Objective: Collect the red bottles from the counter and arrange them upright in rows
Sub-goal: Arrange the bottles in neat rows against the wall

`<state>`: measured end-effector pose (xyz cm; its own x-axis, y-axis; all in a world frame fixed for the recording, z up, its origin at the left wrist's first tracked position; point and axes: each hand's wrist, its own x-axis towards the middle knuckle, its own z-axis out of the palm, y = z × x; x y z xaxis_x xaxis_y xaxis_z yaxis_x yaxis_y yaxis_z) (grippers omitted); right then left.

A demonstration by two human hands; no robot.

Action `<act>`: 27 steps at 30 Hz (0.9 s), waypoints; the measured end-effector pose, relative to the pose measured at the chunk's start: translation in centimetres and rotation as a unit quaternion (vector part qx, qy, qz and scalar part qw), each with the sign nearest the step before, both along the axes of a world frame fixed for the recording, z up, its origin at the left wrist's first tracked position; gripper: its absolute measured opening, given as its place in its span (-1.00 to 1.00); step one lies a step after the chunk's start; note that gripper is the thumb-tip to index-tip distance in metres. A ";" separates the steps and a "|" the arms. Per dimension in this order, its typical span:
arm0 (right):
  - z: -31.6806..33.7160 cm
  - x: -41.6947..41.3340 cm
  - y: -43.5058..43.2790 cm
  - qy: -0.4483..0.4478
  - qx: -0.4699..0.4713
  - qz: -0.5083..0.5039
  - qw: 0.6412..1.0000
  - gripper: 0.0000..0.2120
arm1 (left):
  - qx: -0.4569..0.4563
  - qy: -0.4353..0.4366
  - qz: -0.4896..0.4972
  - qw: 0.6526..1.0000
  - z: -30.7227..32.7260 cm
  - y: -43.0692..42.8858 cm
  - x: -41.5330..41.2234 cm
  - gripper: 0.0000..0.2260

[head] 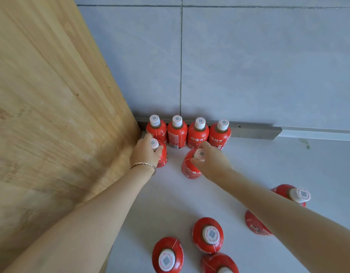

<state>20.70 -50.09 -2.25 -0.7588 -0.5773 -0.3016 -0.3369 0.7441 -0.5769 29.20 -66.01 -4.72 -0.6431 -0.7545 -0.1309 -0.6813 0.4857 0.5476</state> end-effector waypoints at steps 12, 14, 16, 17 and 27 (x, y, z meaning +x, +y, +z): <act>-2.9 0.5 -6.7 -0.095 -0.011 -0.058 0.994 -0.38 | 0.120 0.070 0.089 0.986 -0.6 -0.3 0.0 -0.63; -3.4 0.7 -7.0 -0.124 -0.050 -0.095 0.986 -0.39 | 0.130 0.089 0.083 0.984 -0.6 -0.5 0.1 -0.64; -3.5 0.9 -7.0 -0.140 -0.074 -0.109 0.981 -0.39 | 0.131 0.097 0.069 0.984 -0.5 -0.8 0.3 -0.65; -3.4 1.0 -6.8 -0.141 -0.082 -0.106 0.981 -0.39 | 0.132 0.095 0.064 0.985 -0.5 -0.9 0.3 -0.64; -0.1 -0.1 3.3 -0.177 -0.012 0.021 0.984 -0.61 | -0.109 0.050 -0.012 0.993 0.6 0.5 -0.8 -0.51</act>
